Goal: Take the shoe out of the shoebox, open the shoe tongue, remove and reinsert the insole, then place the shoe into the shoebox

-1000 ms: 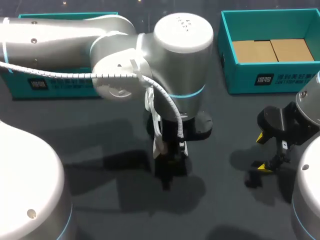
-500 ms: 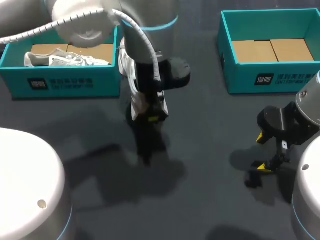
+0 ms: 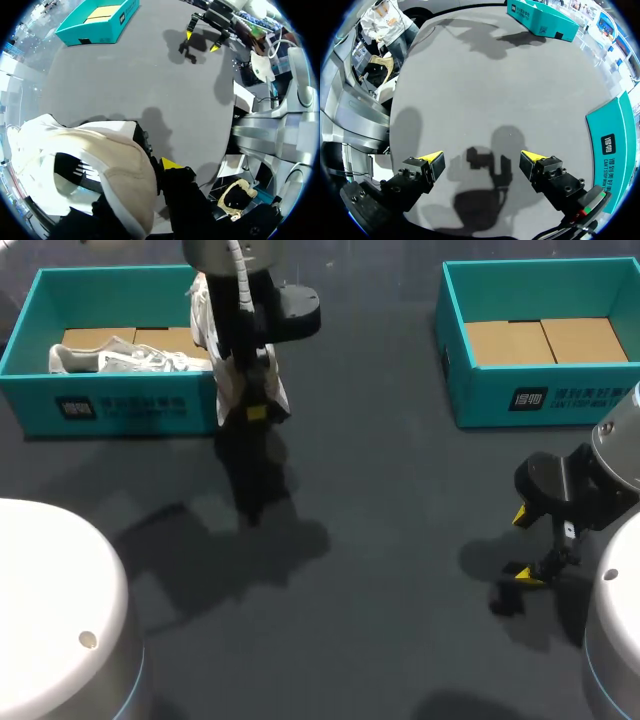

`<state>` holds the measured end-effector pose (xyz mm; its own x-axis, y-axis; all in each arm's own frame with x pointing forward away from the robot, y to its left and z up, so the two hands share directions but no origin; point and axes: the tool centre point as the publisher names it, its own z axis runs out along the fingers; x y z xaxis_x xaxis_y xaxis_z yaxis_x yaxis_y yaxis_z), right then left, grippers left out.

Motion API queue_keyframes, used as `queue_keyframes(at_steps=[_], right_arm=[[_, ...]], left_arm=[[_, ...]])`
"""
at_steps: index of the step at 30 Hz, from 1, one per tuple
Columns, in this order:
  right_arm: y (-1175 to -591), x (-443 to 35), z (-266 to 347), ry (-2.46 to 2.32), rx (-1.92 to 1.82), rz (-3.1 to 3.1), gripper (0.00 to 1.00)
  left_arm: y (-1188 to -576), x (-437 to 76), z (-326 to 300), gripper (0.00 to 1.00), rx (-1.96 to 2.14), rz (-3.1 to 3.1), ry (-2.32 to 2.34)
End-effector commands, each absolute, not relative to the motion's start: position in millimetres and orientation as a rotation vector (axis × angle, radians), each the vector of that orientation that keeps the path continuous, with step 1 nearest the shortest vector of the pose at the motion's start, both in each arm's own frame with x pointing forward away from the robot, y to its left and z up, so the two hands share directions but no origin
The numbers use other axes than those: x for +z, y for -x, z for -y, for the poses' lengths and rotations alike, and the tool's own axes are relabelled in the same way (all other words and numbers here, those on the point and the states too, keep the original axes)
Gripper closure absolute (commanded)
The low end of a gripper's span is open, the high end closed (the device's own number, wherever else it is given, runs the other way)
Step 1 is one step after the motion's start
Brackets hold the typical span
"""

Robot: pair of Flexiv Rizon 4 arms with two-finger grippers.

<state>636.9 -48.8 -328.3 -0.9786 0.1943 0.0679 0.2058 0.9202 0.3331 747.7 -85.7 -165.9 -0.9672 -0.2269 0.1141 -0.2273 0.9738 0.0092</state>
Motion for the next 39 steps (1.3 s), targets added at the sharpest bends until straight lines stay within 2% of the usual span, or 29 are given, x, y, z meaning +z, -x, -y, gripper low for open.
queue_keyframes(at_steps=[1, 10, 19, 39], right_arm=[[-634.3, -327.9, 49.4, 0.318, -0.534, 3.05, 0.0], [-634.3, -327.9, 49.4, 0.318, -0.534, 3.05, 0.0], [-634.3, -327.9, 49.4, 0.318, -0.534, 3.05, 0.0], [-634.3, -327.9, 49.4, 0.318, -0.534, 3.05, 0.0]], left_arm=[[-745.6, -165.2, 85.3, 1.0, 0.008, 3.013, -0.347], [-745.6, -165.2, 85.3, 1.0, 0.008, 3.013, -0.347], [-844.0, -133.0, -0.1, 1.0, 0.04, 3.021, -0.247], [-1002.4, -129.1, -139.9, 1.0, -0.009, 3.096, -0.199]])
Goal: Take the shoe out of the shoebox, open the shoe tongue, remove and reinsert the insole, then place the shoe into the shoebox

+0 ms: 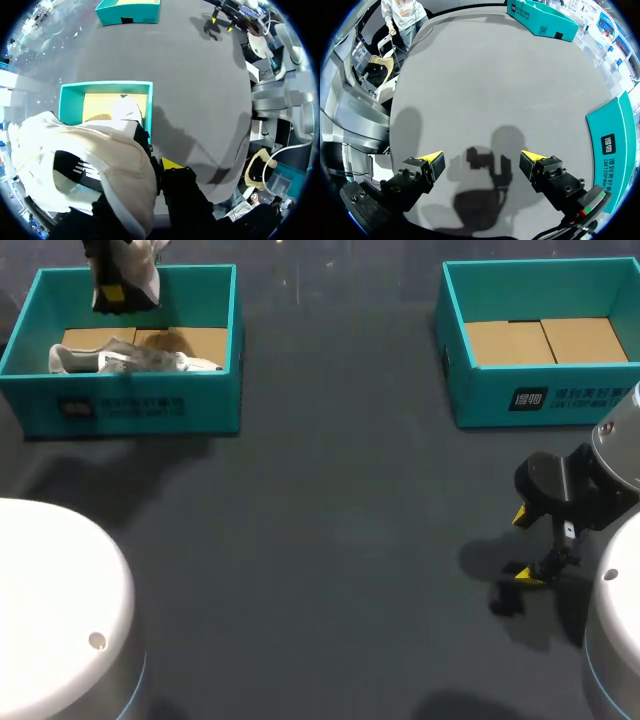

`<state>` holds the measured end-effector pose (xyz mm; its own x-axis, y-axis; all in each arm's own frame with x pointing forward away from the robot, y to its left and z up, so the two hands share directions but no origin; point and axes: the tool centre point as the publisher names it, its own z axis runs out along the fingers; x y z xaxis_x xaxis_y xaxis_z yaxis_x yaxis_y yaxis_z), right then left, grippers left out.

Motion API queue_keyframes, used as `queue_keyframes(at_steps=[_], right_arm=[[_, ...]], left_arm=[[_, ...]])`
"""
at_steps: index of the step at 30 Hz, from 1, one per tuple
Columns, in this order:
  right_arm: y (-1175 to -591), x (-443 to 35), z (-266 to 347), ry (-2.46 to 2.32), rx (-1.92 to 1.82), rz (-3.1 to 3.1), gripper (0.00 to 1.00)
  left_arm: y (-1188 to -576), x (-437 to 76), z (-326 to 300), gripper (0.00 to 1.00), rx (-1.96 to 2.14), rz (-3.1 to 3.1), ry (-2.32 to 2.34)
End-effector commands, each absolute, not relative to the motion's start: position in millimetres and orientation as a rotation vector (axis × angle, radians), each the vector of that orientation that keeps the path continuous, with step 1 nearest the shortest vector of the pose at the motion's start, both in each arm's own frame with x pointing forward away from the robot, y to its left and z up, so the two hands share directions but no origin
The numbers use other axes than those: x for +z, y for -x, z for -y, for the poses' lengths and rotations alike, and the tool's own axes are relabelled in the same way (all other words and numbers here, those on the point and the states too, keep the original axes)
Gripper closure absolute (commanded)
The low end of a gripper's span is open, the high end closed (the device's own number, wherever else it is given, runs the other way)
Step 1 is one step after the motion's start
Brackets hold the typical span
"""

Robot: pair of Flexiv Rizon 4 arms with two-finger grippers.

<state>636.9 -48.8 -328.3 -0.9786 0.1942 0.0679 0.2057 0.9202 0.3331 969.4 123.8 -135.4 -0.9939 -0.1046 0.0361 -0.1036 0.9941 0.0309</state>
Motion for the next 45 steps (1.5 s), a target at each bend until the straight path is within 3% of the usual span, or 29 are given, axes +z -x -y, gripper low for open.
queue_keyframes(at_steps=[1, 15, 27, 45], right_arm=[[-634.3, -327.9, 49.4, 0.318, -0.534, 3.05, 0.0], [-634.3, -327.9, 49.4, 0.318, -0.534, 3.05, 0.0], [-634.3, -327.9, 49.4, 0.318, -0.534, 3.05, 0.0], [-634.3, -327.9, 49.4, 0.318, -0.534, 3.05, 0.0]], left_arm=[[-1002.4, -129.1, -139.9, 1.0, -0.009, 3.096, -0.199], [-1002.4, -129.1, -139.9, 1.0, -0.009, 3.096, -0.199], [-1081.9, -139.1, -191.0, 1.0, -0.062, 3.129, -0.213], [-1121.3, -162.5, -241.6, 1.0, -0.07, 3.155, 0.113]])
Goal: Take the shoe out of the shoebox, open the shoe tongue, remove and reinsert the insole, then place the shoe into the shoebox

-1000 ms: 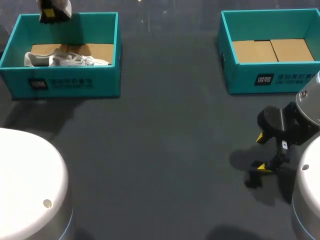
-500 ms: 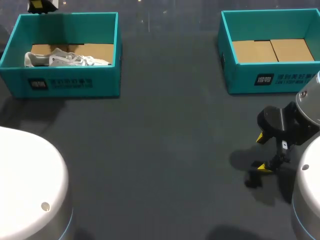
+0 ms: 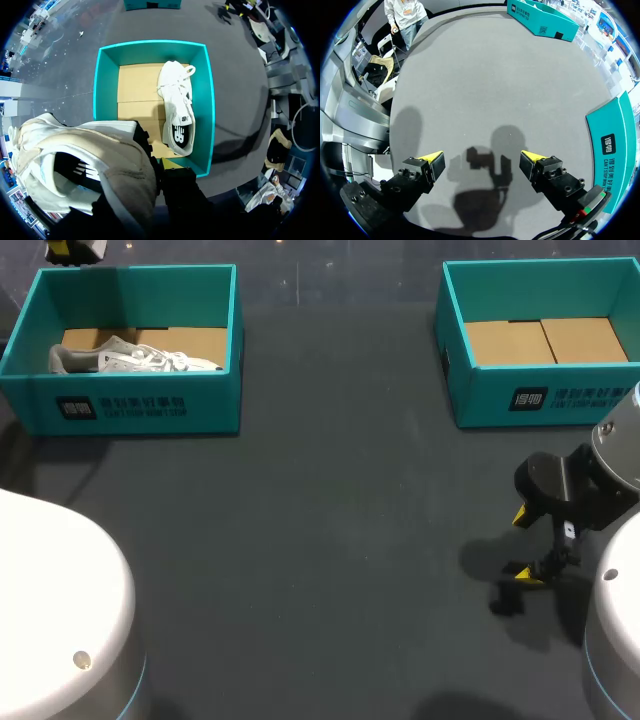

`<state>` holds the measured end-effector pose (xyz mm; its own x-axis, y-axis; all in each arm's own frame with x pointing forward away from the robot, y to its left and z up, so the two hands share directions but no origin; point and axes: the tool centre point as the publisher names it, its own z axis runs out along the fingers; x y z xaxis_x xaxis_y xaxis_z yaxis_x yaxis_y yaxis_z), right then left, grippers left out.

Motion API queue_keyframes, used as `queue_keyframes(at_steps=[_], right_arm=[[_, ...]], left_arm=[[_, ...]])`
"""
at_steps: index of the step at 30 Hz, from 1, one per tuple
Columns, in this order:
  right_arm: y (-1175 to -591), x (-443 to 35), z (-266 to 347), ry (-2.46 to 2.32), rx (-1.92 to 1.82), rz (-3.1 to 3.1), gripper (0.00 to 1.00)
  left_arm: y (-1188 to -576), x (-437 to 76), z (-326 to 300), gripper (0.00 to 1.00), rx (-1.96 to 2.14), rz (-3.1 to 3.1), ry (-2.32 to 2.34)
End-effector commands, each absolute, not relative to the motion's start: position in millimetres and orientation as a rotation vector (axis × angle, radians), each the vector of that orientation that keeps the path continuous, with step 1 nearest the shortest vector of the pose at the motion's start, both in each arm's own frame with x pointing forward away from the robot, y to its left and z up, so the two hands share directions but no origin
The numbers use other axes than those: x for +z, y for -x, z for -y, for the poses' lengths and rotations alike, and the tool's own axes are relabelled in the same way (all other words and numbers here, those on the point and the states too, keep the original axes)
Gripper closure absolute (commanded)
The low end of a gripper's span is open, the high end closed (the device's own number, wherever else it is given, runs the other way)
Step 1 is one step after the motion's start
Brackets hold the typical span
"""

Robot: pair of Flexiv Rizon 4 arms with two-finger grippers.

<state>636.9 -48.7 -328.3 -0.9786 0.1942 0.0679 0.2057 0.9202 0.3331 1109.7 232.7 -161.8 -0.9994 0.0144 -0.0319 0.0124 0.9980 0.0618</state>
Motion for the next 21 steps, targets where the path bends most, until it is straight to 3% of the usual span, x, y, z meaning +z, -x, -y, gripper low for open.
queue_keyframes(at_steps=[1, 8, 21], right_arm=[[-634.3, -327.9, 49.4, 0.318, -0.534, 3.05, 0.0], [-634.3, -327.9, 49.4, 0.318, -0.534, 3.05, 0.0], [-634.3, -327.9, 49.4, 0.318, -0.534, 3.05, 0.0]], left_arm=[[-1124.5, -162.9, -243.8, 1.0, 0.066, -3.125, -0.157], [-1134.0, -157.9, -262.7, 1.0, 0.063, -2.981, -0.661], [-1135.8, -156.2, -265.3, 1.0, 0.071, -2.959, -0.685]])
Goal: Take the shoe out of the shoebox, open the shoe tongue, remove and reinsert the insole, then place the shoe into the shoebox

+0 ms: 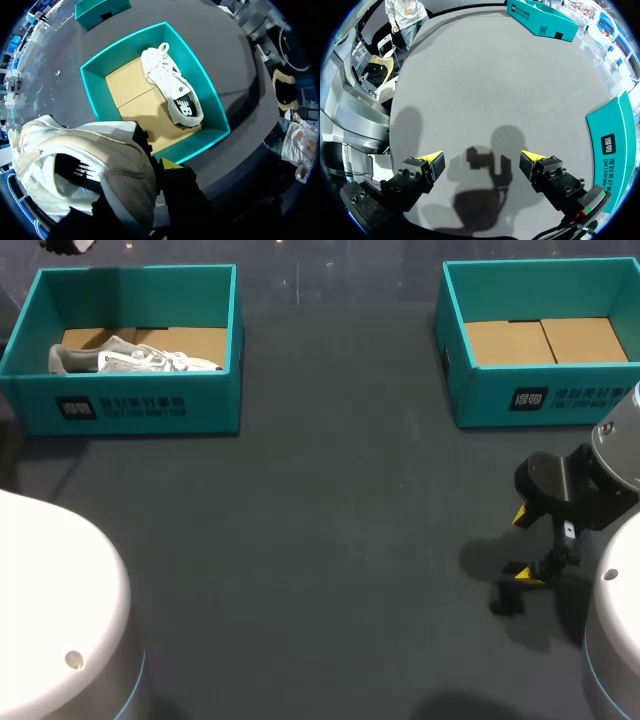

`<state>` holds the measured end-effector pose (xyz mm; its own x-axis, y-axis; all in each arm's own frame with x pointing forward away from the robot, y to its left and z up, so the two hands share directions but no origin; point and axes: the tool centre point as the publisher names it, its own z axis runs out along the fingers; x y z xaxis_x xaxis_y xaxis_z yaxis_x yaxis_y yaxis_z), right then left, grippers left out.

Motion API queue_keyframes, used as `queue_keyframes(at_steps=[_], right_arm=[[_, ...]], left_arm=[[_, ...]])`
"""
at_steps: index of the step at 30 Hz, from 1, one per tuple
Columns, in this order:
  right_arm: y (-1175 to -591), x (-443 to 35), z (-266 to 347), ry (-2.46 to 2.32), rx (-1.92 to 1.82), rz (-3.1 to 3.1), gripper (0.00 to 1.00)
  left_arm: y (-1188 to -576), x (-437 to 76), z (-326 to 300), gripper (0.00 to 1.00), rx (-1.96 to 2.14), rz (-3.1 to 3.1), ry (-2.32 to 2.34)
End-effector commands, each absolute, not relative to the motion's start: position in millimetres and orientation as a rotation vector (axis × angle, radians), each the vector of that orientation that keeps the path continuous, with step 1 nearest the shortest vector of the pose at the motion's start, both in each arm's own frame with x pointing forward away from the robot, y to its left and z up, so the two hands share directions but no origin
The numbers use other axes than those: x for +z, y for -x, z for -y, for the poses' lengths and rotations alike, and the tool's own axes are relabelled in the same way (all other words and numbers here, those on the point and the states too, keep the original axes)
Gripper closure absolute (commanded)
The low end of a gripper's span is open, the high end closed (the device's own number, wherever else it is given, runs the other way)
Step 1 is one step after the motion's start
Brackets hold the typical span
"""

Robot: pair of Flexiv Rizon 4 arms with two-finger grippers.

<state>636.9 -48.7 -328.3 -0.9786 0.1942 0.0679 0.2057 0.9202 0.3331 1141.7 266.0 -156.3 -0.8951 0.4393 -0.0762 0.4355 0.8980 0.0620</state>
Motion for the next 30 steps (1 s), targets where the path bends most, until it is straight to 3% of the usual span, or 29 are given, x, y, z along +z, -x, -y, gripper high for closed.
queue_keyframes(at_steps=[1, 17, 30], right_arm=[[-634.3, -327.9, 49.4, 0.318, -0.534, 3.05, 0.0], [-634.3, -327.9, 49.4, 0.318, -0.534, 3.05, 0.0], [-634.3, -327.9, 49.4, 0.318, -0.534, 3.05, 0.0]], left_arm=[[-1135.8, -156.2, -265.3, 1.0, 0.071, -2.959, -0.685], [-1137.8, -160.3, -285.6, 1.0, 0.13, -2.449, -1.619], [-1136.9, -166.3, -285.7, 1.0, 0.18, -2.404, -1.706]])
